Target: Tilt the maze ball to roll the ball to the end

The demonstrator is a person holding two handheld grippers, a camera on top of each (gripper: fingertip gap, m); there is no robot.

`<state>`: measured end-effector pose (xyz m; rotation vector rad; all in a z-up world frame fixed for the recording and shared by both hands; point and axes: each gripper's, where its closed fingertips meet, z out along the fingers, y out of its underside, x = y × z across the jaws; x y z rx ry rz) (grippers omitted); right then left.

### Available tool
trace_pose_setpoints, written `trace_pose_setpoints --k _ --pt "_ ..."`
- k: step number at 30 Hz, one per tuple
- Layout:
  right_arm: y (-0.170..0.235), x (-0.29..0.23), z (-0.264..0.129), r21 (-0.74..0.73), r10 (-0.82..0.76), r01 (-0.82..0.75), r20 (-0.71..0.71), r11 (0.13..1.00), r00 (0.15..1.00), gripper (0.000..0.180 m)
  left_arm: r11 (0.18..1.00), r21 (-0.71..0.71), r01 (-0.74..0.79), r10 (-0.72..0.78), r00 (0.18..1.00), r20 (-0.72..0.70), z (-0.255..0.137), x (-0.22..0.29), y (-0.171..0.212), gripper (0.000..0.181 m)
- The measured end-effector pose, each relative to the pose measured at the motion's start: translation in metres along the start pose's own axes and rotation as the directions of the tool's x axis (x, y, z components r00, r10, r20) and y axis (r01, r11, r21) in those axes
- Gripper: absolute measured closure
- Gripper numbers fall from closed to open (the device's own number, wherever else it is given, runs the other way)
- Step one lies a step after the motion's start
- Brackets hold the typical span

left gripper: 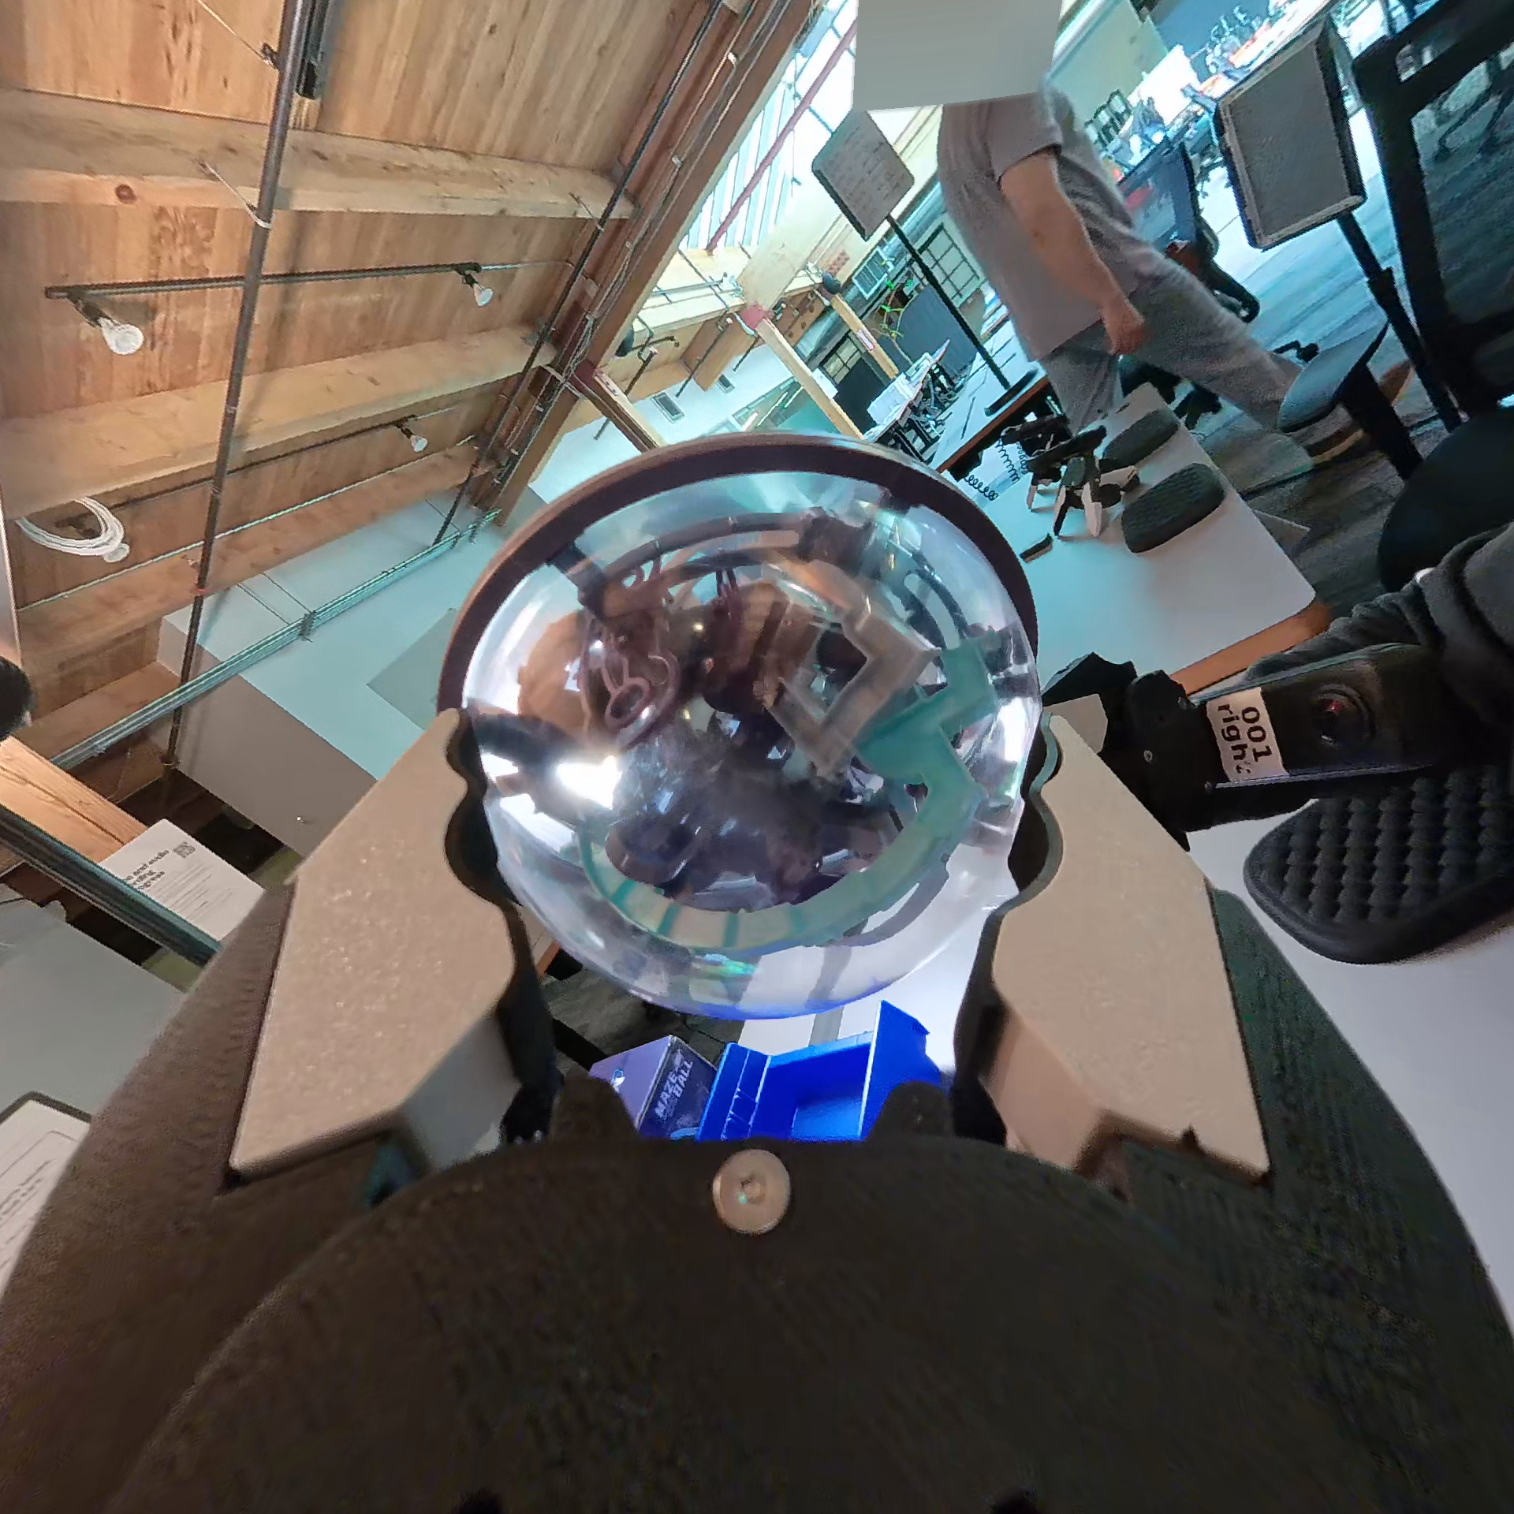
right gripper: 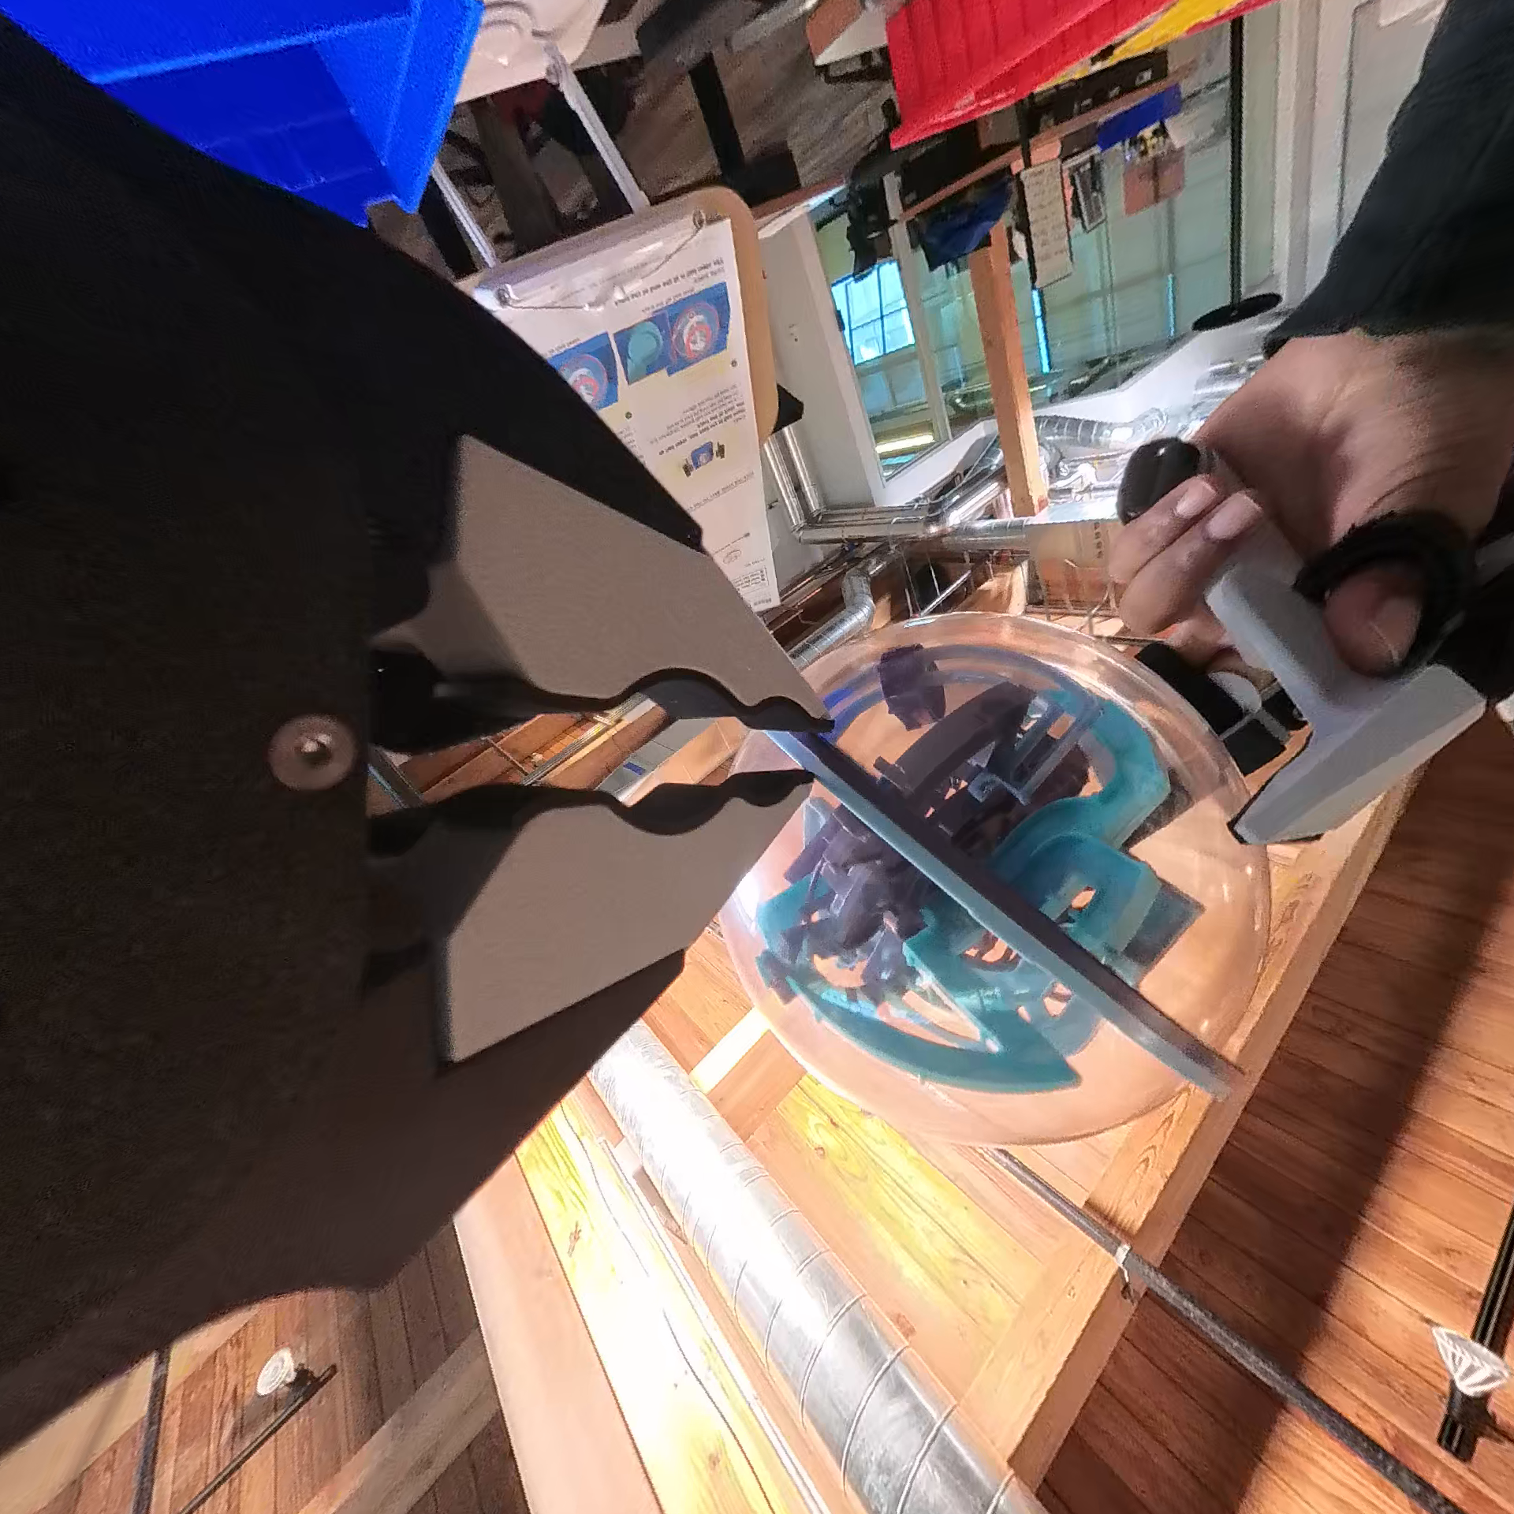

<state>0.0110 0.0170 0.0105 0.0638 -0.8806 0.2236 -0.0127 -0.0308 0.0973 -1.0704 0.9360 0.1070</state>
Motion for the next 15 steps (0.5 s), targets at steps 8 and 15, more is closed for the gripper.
trace_pose_setpoints --k 8,15 --pt "0.001 -0.015 -0.012 -0.012 -0.022 0.022 0.029 1.0 0.999 0.173 1.0 0.006 0.008 -0.008 1.0 -0.018 0.0 0.012 0.013 0.053" --pt "-0.001 -0.016 -0.012 -0.005 -0.015 0.015 0.03 1.0 0.999 0.174 1.0 0.026 0.007 -0.007 1.0 -0.015 -0.002 0.014 0.012 0.053"
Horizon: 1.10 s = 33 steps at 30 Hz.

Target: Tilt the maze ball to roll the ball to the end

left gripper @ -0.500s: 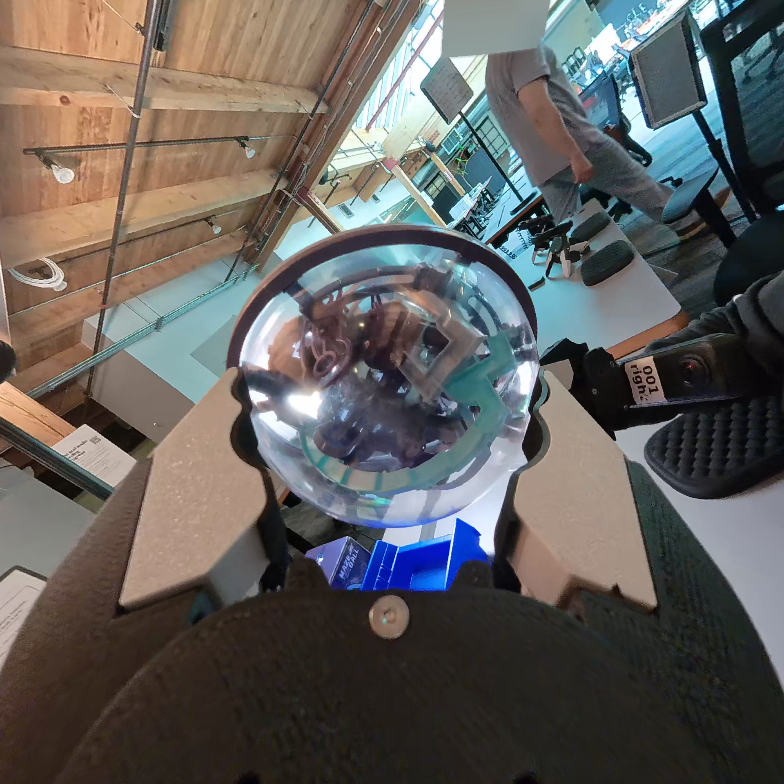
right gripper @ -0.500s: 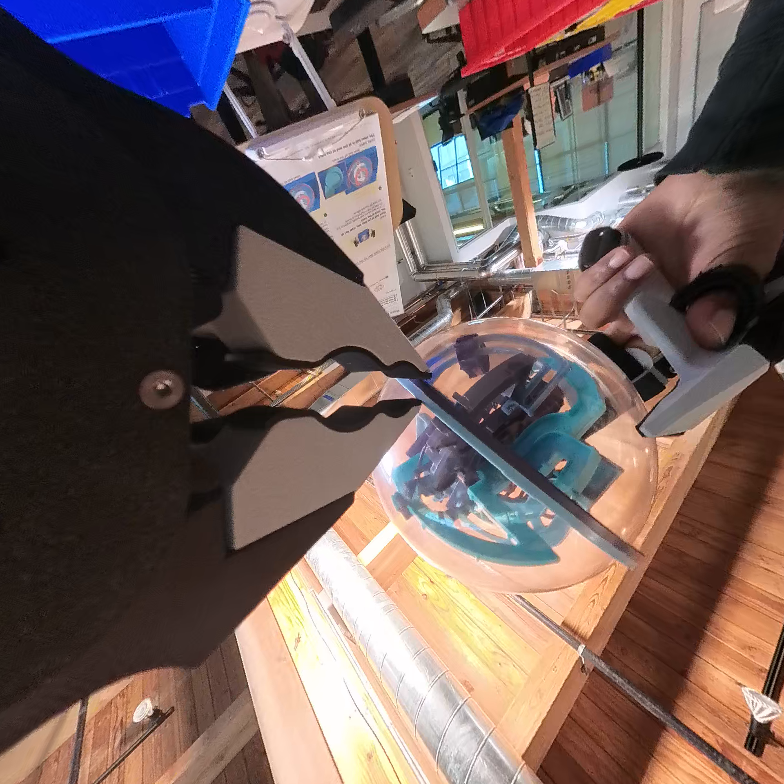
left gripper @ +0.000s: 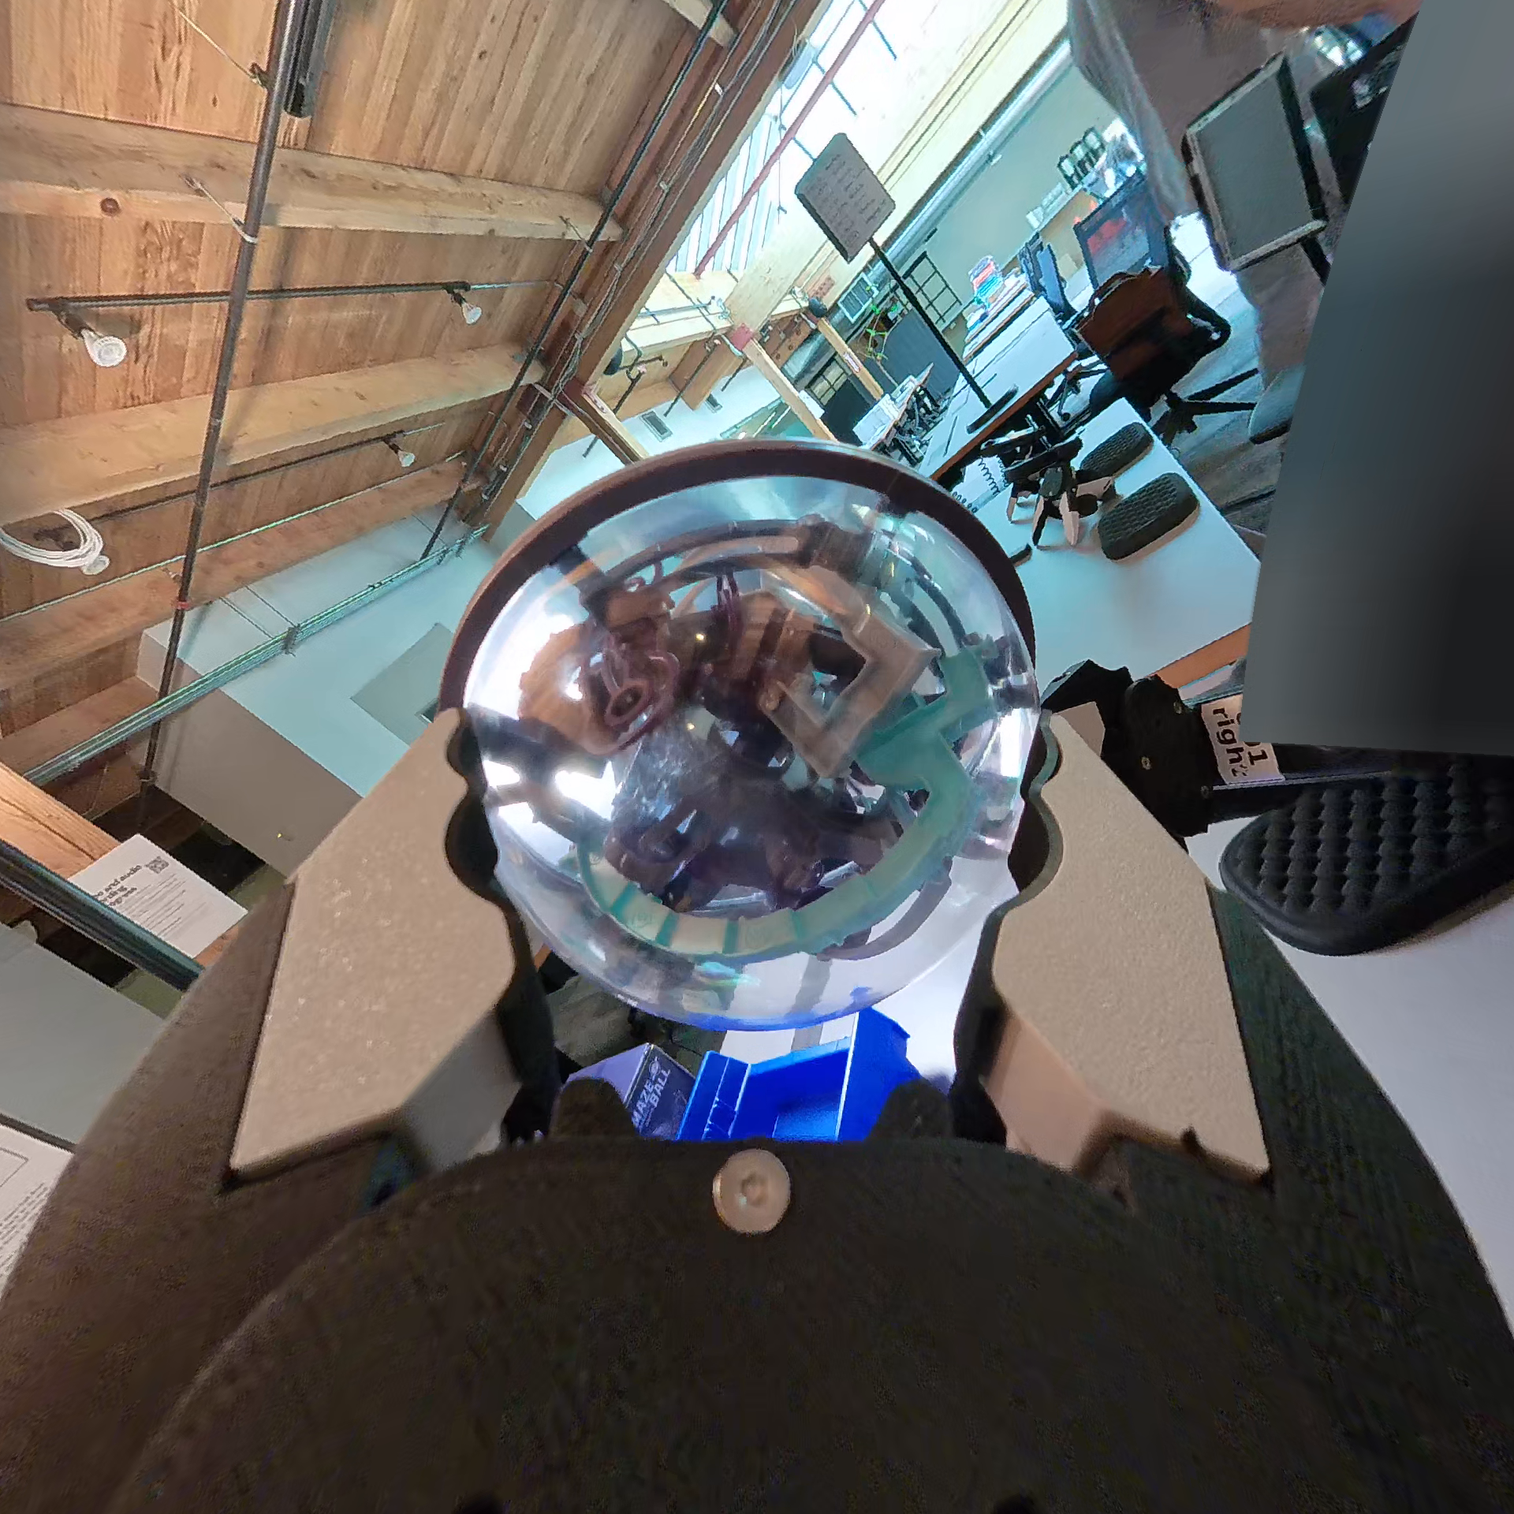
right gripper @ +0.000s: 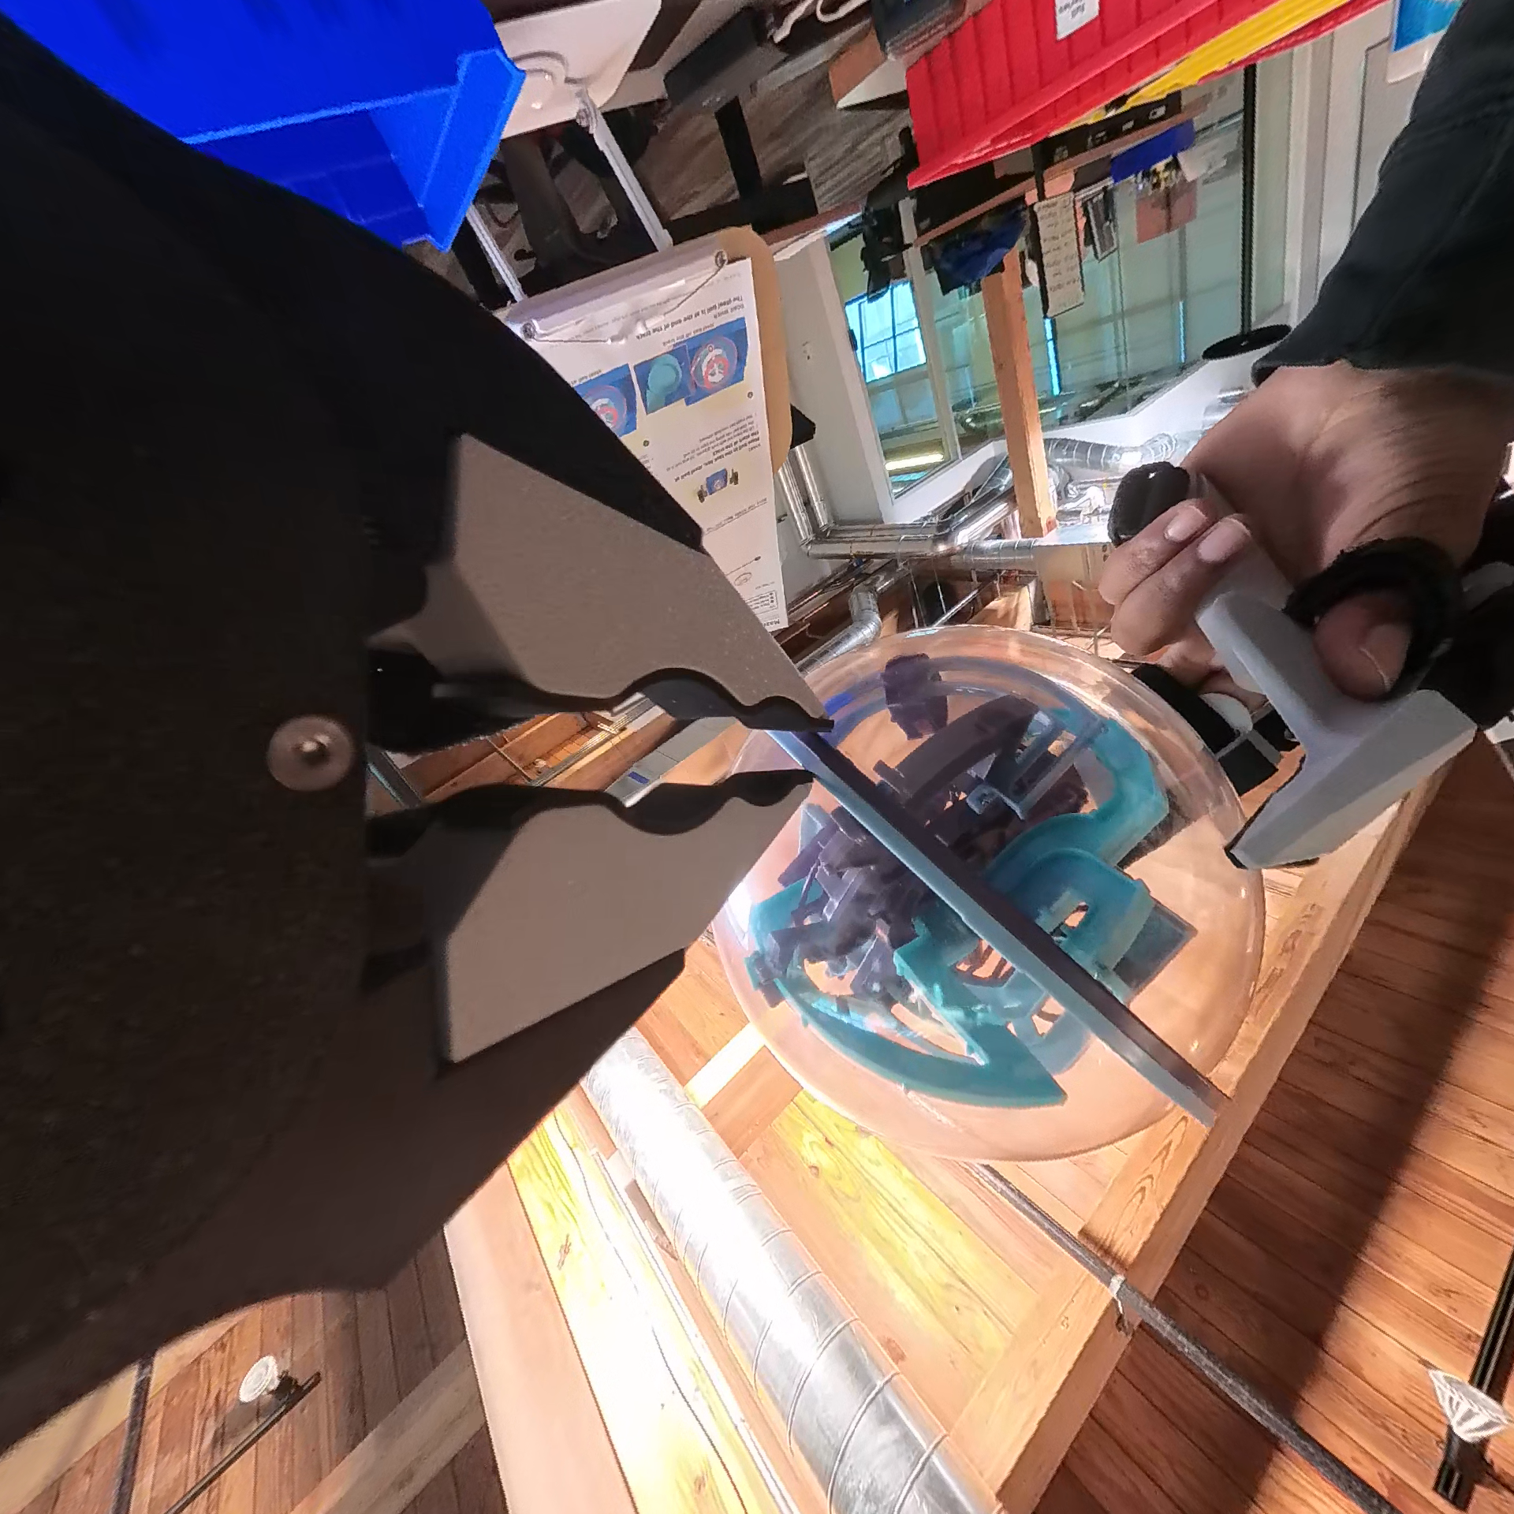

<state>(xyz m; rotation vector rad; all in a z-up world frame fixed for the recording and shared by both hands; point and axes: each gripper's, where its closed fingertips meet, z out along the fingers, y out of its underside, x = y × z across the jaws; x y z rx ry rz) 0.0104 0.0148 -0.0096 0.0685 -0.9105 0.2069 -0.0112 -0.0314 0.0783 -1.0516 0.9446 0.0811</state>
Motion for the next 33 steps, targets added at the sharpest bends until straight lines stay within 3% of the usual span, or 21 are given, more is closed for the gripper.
trace_pose_setpoints --k 13,33 --pt "-0.001 -0.014 -0.002 -0.004 -0.02 0.02 0.015 1.0 1.0 0.174 0.999 -0.008 -0.04 0.04 0.999 -0.005 -0.001 0.006 -0.001 0.052" --pt "0.012 -0.126 -0.065 -0.079 -0.029 0.052 0.27 0.996 0.963 0.177 0.995 -0.002 0.095 -0.095 0.995 -0.037 -0.018 0.068 0.101 0.053"
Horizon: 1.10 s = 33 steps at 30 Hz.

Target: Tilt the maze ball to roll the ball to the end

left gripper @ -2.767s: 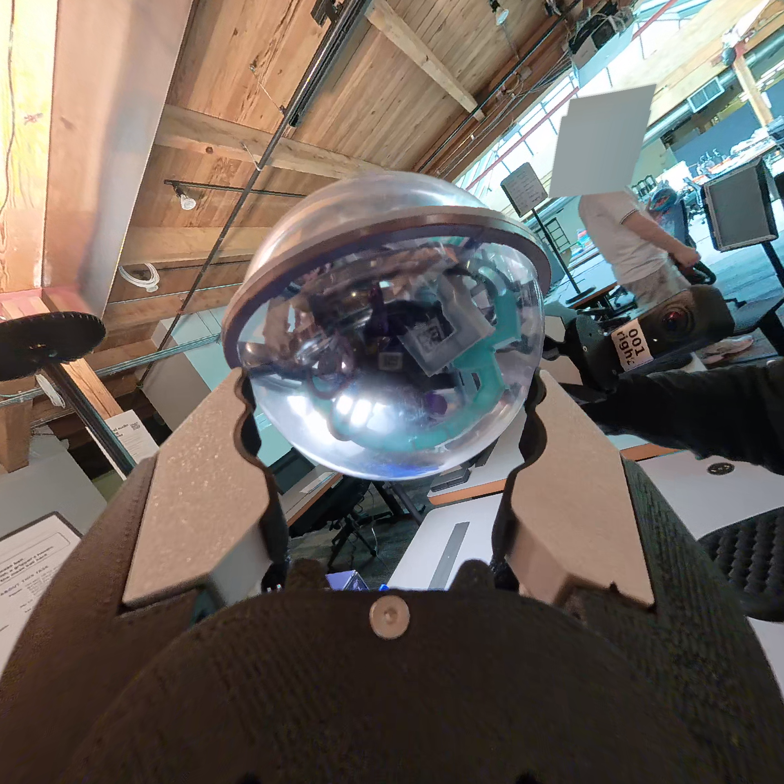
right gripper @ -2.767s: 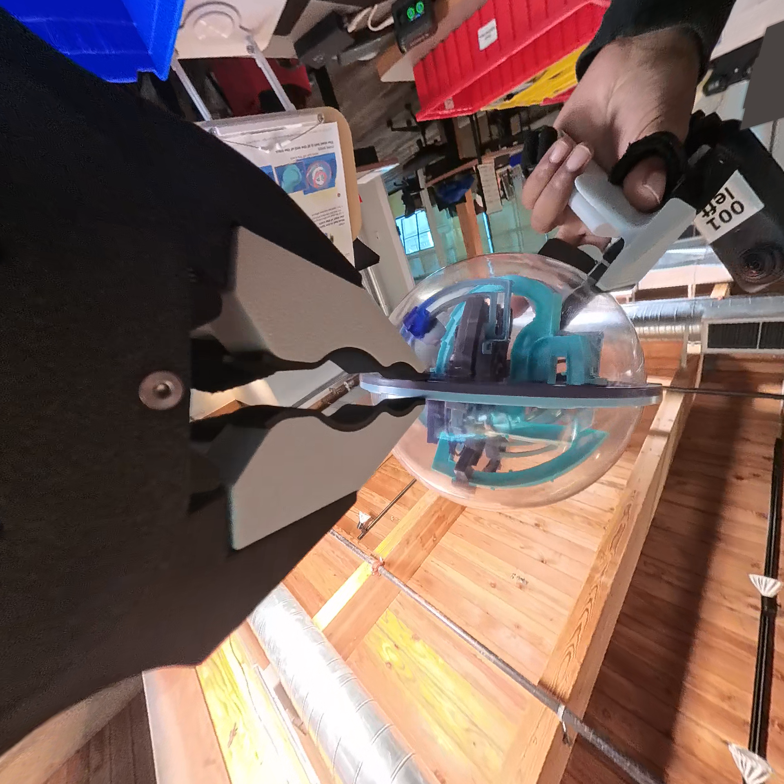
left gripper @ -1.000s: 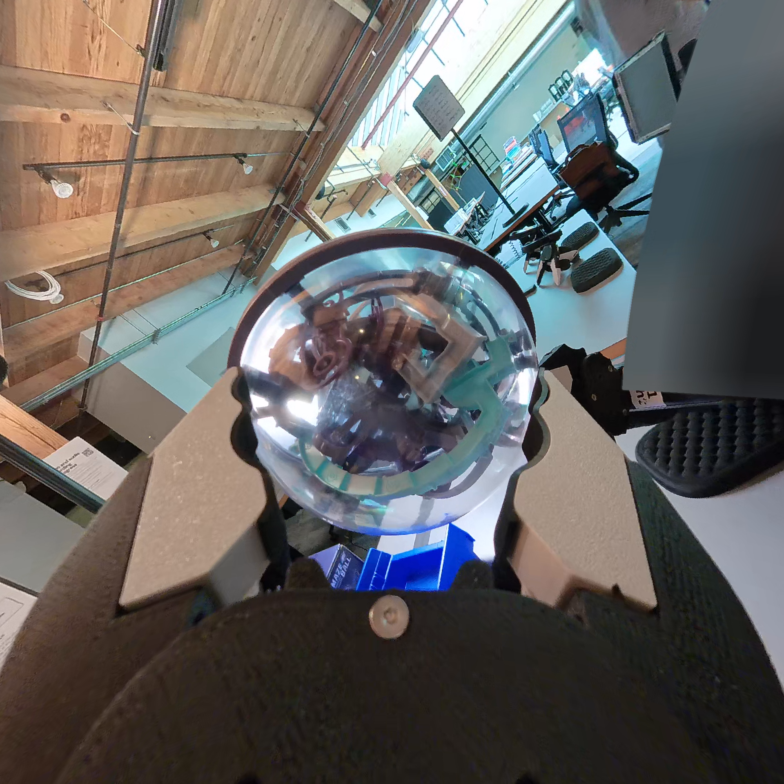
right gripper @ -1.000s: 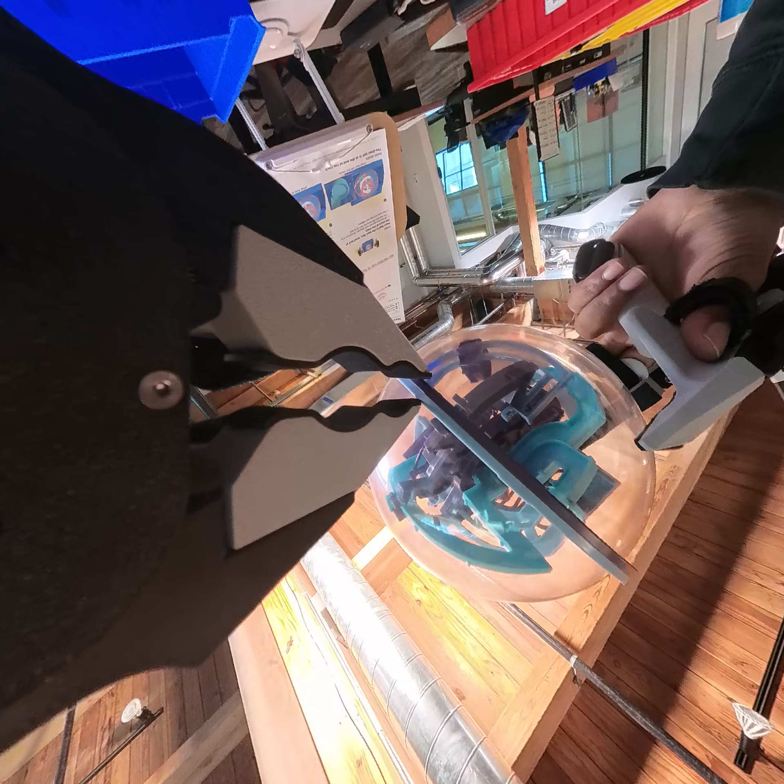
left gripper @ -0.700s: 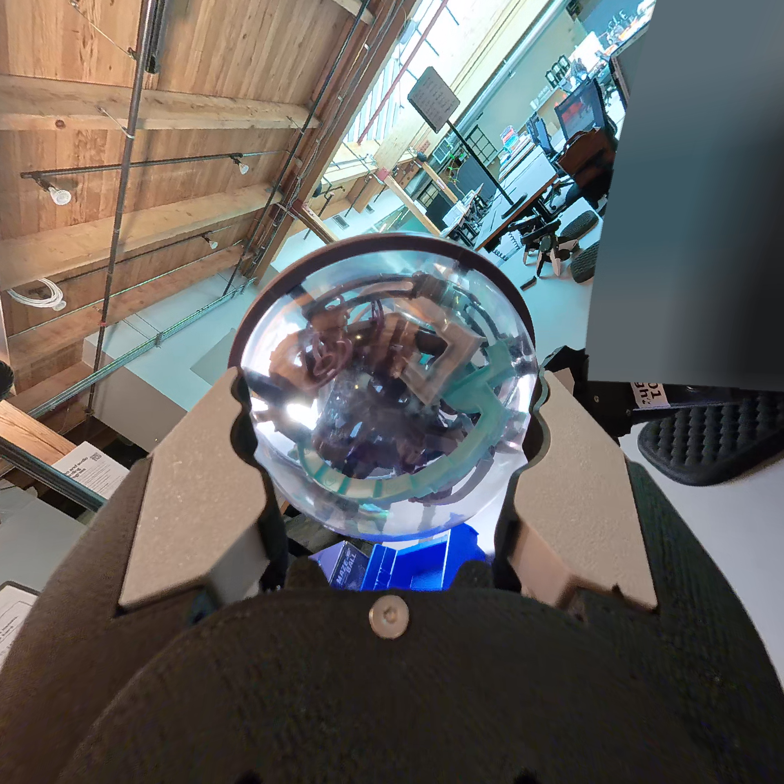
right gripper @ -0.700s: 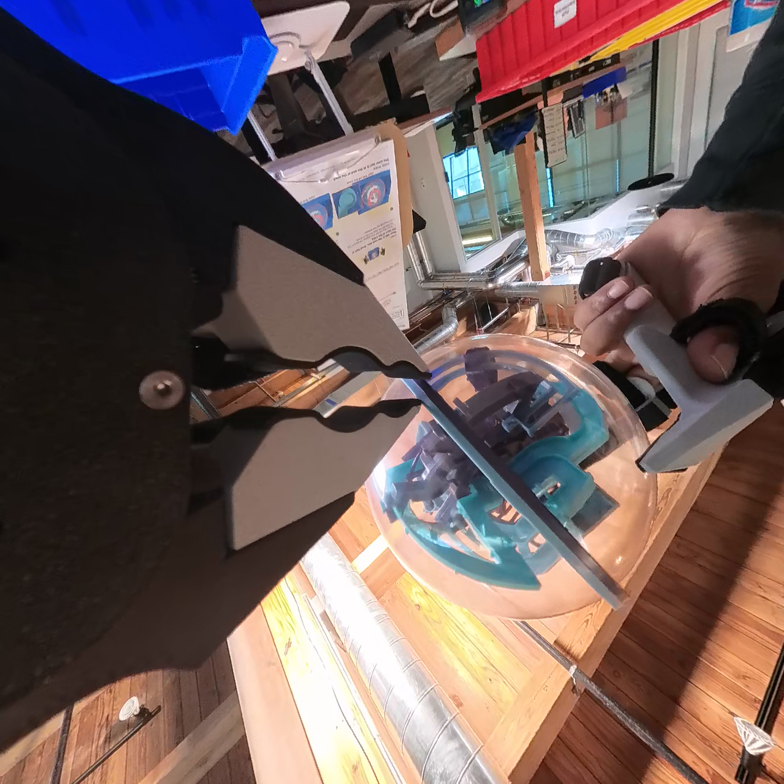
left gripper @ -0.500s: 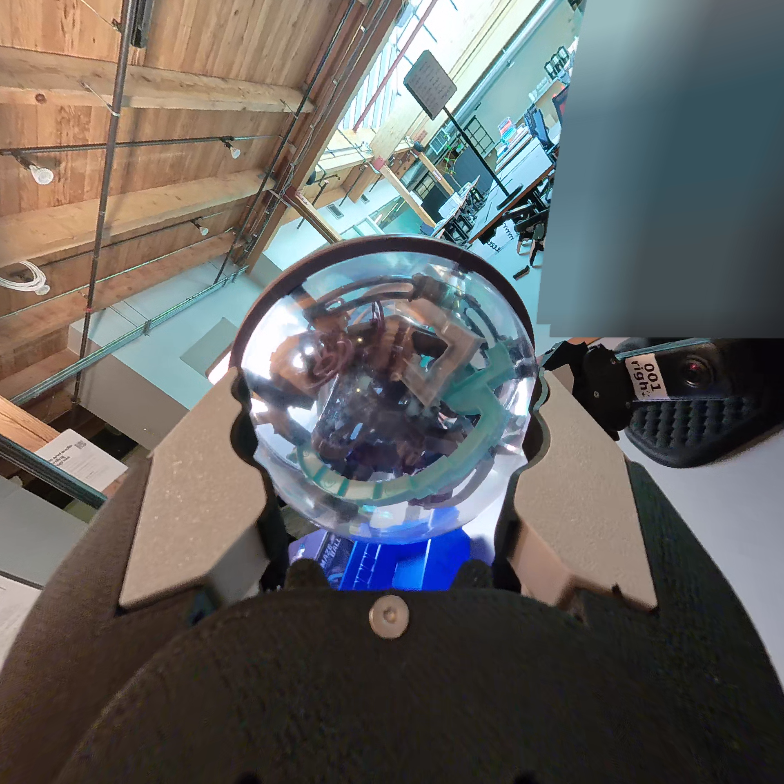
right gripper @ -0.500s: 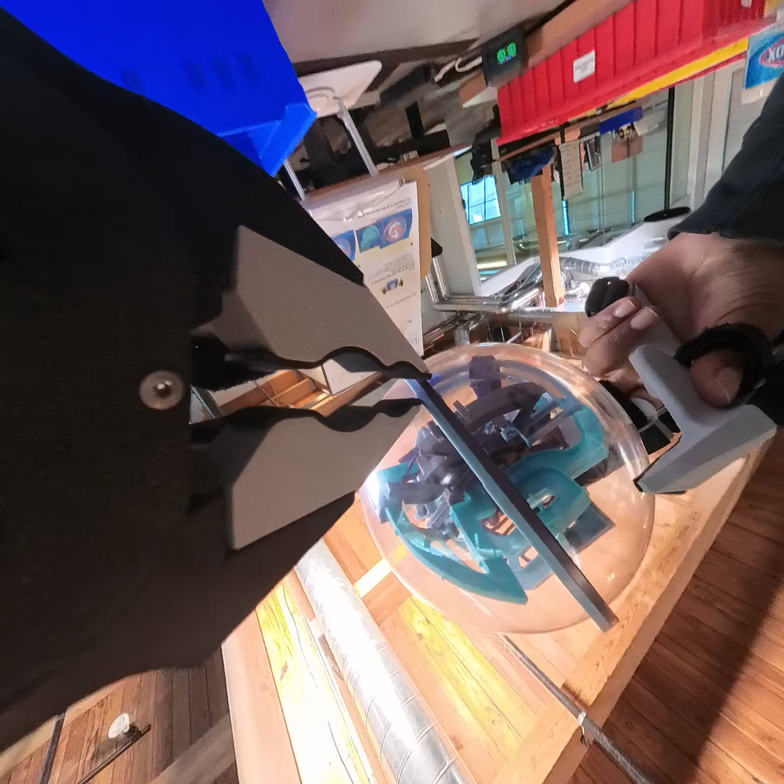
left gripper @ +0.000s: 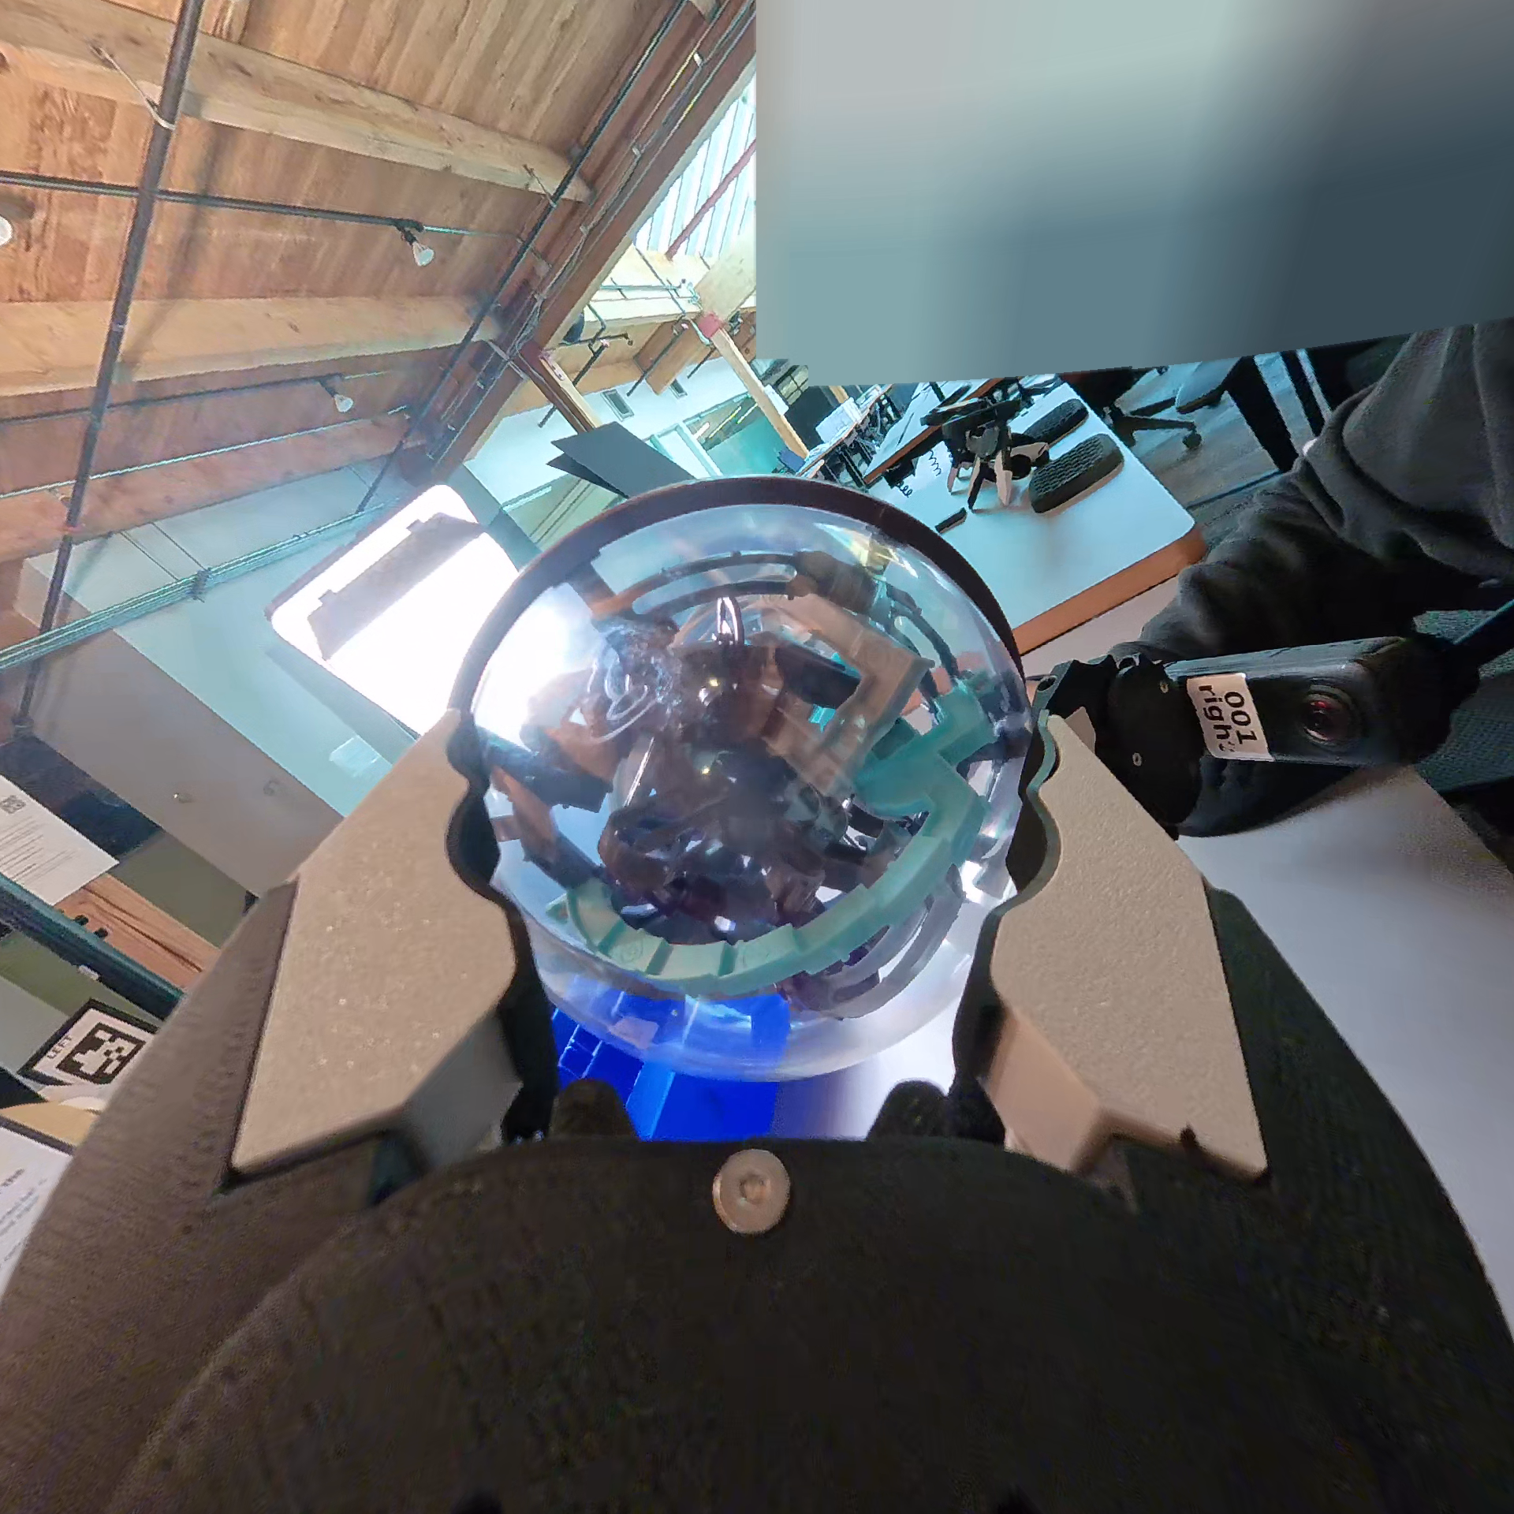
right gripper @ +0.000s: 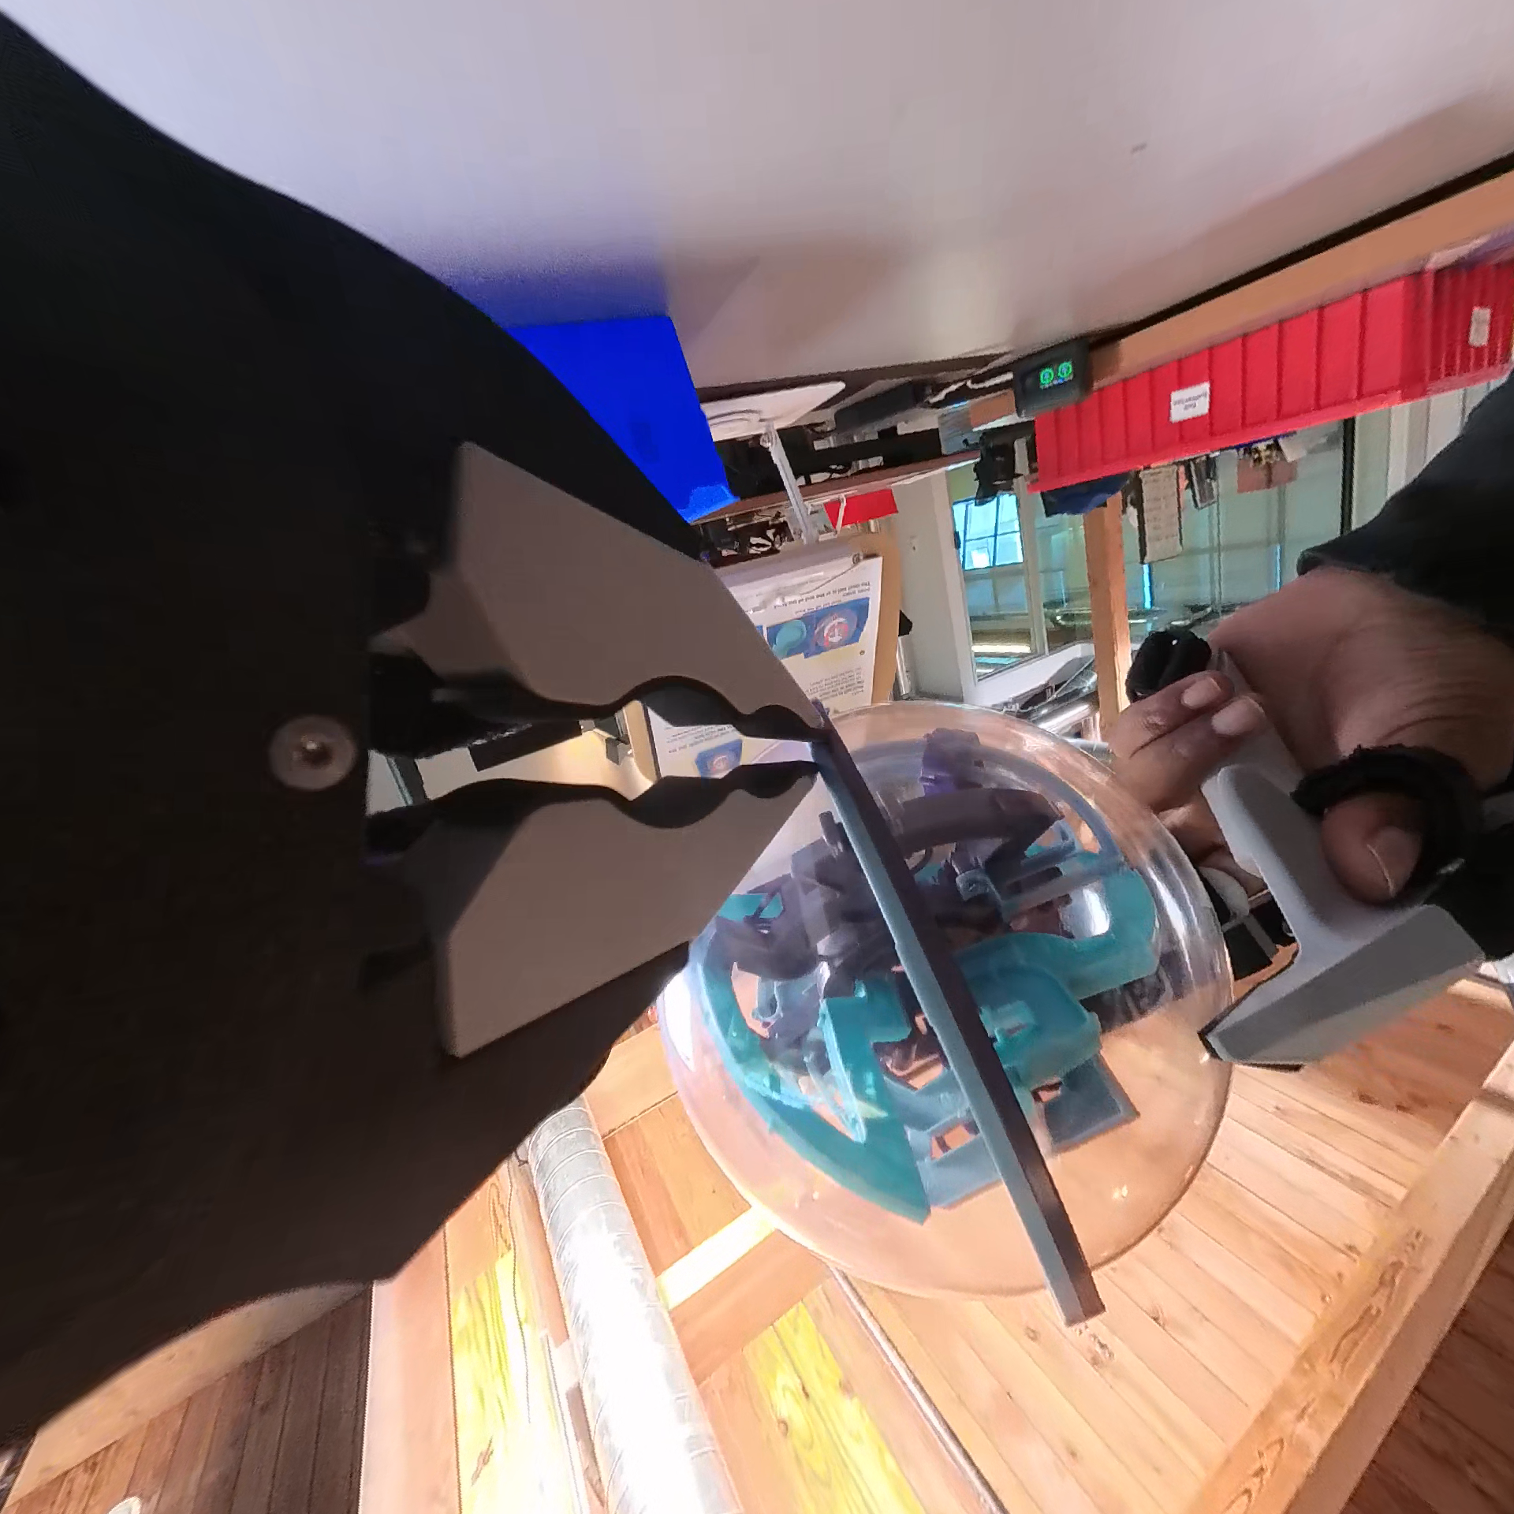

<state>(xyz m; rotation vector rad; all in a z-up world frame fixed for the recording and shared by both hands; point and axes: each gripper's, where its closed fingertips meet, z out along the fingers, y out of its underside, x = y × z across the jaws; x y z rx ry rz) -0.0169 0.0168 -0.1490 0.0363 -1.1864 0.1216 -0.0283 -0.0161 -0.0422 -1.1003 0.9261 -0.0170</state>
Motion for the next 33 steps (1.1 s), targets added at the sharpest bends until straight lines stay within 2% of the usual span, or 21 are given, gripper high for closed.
trace_pose_setpoints --k 17,33 --pt "0.006 -0.066 -0.014 -0.022 0.02 -0.016 0.194 1.0 0.981 0.18 0.998 -0.046 0.05 -0.051 0.998 -0.025 -0.005 0.029 0.052 0.056" --pt "0.018 -0.129 -0.035 -0.054 0.002 0.024 0.445 0.998 0.895 0.18 0.983 -0.156 0.095 -0.103 0.994 -0.042 -0.011 0.058 0.113 0.058"
